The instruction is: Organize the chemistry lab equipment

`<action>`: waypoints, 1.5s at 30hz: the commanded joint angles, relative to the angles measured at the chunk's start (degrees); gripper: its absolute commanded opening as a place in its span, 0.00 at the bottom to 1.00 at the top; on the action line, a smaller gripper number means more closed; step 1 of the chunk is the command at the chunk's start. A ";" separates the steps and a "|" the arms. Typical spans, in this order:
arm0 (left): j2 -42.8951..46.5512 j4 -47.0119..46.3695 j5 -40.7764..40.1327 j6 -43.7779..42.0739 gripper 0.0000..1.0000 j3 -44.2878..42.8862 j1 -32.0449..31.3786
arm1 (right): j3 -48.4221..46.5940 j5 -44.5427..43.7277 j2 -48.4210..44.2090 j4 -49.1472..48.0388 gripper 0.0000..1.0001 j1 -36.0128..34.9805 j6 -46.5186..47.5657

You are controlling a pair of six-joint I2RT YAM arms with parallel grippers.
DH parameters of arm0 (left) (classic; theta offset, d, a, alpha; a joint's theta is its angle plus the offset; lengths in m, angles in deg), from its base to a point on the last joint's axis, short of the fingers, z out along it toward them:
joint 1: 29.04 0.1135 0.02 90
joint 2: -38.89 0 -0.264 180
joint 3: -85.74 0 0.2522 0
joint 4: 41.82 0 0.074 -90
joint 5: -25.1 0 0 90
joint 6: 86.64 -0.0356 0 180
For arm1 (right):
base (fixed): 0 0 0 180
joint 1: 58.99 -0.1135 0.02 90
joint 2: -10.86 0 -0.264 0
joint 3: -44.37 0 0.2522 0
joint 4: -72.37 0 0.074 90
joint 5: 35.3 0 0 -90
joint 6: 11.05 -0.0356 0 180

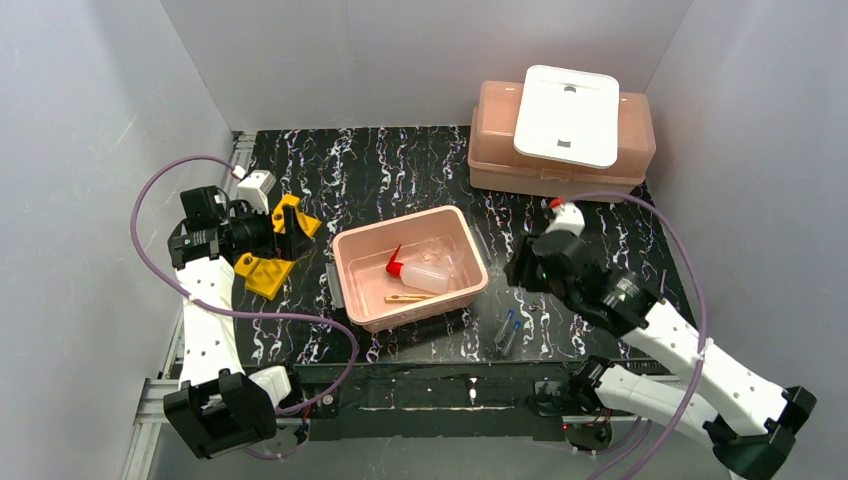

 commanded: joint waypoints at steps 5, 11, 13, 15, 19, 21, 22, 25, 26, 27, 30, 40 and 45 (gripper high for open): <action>1.71 1.85 1.06 -0.92 0.98 -0.64 -0.13 | 20.45 7.09 -4.97 4.60 0.58 -0.36 -21.34; 2.64 2.38 0.61 -1.52 0.98 -0.33 -0.09 | 24.03 7.78 4.82 6.55 0.62 -0.36 -27.23; 2.57 2.43 0.45 -1.75 0.98 -0.23 -0.16 | 24.88 8.78 6.70 4.22 0.62 -0.35 -27.82; 2.37 2.62 0.52 -1.72 0.98 -0.29 -0.10 | 25.78 10.02 7.21 2.10 0.63 -0.35 -28.41; 2.41 2.76 0.49 -2.14 0.98 -0.48 -0.12 | 27.48 11.04 7.94 0.72 0.63 -0.29 -29.74; 2.26 2.73 0.28 -2.36 0.98 -0.39 -0.10 | 28.31 10.43 8.02 -0.33 0.62 -0.27 -29.76; 2.11 2.74 0.27 -2.33 0.98 -0.26 -0.13 | 28.67 10.22 8.19 -1.08 0.62 -0.27 -29.76; 2.11 2.75 0.41 -2.54 0.98 0.01 -0.16 | 28.93 9.93 9.19 -2.51 0.59 -0.27 -29.40; 2.16 2.73 0.44 -2.50 0.98 0.13 -0.10 | 28.67 9.66 9.72 -2.65 0.59 -0.31 -28.96; 2.14 2.69 0.45 -2.54 0.98 0.10 -0.11 | 28.30 9.26 10.12 -2.75 0.59 -0.27 -28.55; 2.07 2.70 0.45 -2.44 0.98 0.06 -0.13 | 26.94 8.11 11.24 -2.97 0.56 -0.27 -27.36; 2.02 2.74 0.14 -2.49 0.98 -0.15 -0.13 | 19.68 4.07 22.34 -7.60 0.42 -0.17 -17.62; 2.22 3.25 -0.43 -3.26 0.98 -0.29 -0.17 | 16.84 2.11 27.29 -9.63 0.38 0.87 -13.48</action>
